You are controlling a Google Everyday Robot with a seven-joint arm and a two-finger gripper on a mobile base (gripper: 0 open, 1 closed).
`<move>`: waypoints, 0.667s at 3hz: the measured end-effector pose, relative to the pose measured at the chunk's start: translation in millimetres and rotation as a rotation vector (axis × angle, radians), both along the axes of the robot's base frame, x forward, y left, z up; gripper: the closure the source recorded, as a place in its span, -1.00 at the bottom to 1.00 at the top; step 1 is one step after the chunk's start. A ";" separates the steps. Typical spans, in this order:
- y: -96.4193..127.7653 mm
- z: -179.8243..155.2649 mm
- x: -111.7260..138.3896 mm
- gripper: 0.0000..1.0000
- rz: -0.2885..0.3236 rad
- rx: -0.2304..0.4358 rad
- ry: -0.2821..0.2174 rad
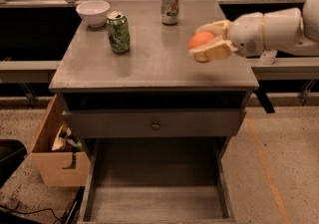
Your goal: Place orange into middle drawer
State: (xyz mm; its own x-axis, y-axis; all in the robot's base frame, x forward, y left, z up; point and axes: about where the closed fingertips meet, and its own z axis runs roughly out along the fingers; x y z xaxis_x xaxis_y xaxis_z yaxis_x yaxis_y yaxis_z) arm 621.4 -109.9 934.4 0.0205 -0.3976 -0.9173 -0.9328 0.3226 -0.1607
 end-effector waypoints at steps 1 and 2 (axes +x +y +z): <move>-0.2 -7.9 -53.0 1.00 -0.001 0.052 -0.062; -13.6 -59.8 -105.9 1.00 0.008 0.037 -0.023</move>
Offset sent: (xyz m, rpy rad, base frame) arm -0.1706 -0.0360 -0.1300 0.0054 0.0389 0.0168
